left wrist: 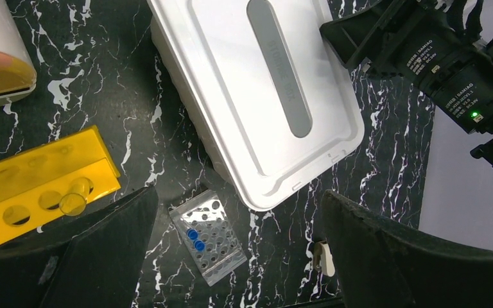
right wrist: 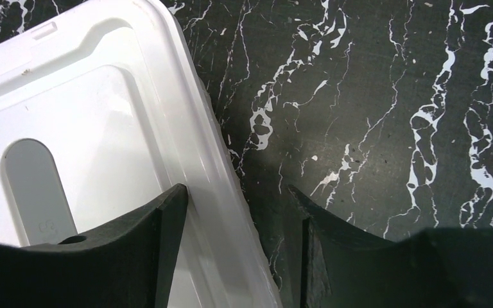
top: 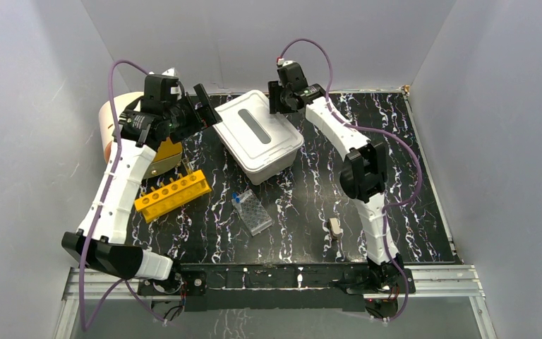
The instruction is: Organize the chemistry lab equipment
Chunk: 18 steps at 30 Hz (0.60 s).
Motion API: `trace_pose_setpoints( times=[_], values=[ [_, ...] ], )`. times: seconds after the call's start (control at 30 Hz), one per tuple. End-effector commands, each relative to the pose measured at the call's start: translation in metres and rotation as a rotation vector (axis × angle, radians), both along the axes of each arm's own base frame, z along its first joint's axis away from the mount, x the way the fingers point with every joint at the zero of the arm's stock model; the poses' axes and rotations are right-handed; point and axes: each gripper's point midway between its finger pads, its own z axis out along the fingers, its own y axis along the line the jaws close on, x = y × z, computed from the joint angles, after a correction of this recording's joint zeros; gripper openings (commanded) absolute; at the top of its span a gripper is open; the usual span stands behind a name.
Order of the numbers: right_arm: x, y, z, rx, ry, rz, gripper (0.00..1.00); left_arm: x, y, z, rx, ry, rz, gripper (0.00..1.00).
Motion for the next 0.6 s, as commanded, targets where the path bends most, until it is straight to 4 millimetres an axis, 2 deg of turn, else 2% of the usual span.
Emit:
trace_pose_setpoints(
  times=[0.0, 0.1, 0.17, 0.23, 0.33, 0.37, 0.47, 0.57],
  values=[
    [-0.009, -0.002, 0.07, 0.043, -0.115, 0.044, 0.66, -0.018, 0.008, 0.025, -0.005, -0.068, -0.006, 0.98],
    [-0.016, -0.005, 0.112, 0.075, -0.173, 0.046, 0.75, -0.026, 0.012, 0.038, 0.003, -0.104, -0.008, 0.98],
    [-0.028, -0.012, 0.133, 0.087, -0.191, 0.048, 0.8, -0.031, 0.019, 0.047, 0.016, -0.132, 0.018, 0.98],
    [-0.045, -0.023, 0.145, 0.091, -0.191, 0.045, 0.86, -0.038, 0.022, 0.057, 0.008, -0.164, 0.022, 0.98],
    [-0.08, -0.046, 0.154, 0.105, -0.181, 0.009, 0.98, -0.054, 0.03, 0.074, 0.008, -0.209, 0.043, 0.98],
    [-0.093, -0.056, 0.143, 0.093, -0.155, -0.008, 0.99, -0.06, 0.034, 0.081, 0.013, -0.226, 0.048, 0.98],
    [-0.131, -0.091, 0.151, 0.081, -0.175, -0.062, 0.99, -0.084, 0.052, 0.091, 0.05, -0.254, 0.089, 0.98],
    [-0.166, -0.13, 0.157, 0.049, -0.2, -0.144, 0.99, -0.104, 0.068, 0.089, 0.091, -0.254, 0.131, 0.98]
  ],
)
